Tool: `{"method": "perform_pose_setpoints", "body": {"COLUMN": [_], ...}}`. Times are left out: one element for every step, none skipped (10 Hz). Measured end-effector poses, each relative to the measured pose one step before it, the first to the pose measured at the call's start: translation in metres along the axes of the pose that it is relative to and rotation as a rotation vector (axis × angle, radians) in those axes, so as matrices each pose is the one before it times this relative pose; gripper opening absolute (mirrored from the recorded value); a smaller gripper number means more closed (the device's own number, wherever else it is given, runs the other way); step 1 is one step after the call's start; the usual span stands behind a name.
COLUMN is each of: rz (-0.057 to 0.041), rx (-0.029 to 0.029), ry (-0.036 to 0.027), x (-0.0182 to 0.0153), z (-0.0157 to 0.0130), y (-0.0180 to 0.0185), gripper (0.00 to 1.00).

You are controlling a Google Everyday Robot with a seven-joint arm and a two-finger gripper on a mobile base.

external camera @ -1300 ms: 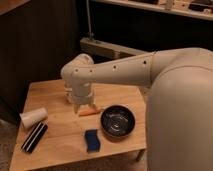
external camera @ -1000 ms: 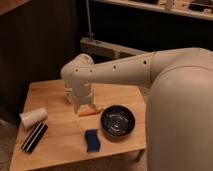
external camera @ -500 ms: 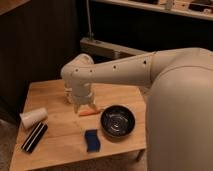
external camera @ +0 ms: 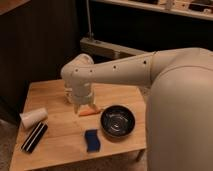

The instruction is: Place the white sponge in the ceramic bowl

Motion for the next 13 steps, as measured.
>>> {"method": "perform_pose_setpoints", "body": {"rz": [0.0,0.00001,0.00005,-0.00001,-0.00001,0.0,-0.00001,0.00006,-0.00001,-0.00047,-0.00745,-0.01809,-0.01065], "rx": [0.00002,0.00004,-0.00005,0.0,0.00002,-0.00007,0.00004,-0.00003,0.00042,0.00213,0.01057,-0.00461,-0.00672], "ry": [0.00004,-0.00002,0.00003,0.00003,-0.00005,-0.00005,0.00009,-0.00008,0.00005,0.00038,-0.00421,-0.01009,-0.00585], "x": [0.0,-0.00001,0.00001,0.00002,-0.00002,-0.00001,0.00002,-0.00002,0.00007,0.00077,0.00329,0.00661,0.00379], "z": [0.00001,0.00001,-0.00002,0.00002,0.00001,-0.00004,0.00004,-0.00004,0.00013,0.00058,0.00212,0.00516,0.00376], "y": [-0.00002,-0.00001,0.00001,-0.00001,0.0,0.00003,-0.00002,-0.00002,0.00005,0.00015,-0.00122,0.00292,0.00107], "gripper": [0.65,0.65,0.65,0.65,0.65,0.65,0.65,0.65,0.65,0.65,0.65,0.65,0.65]}}
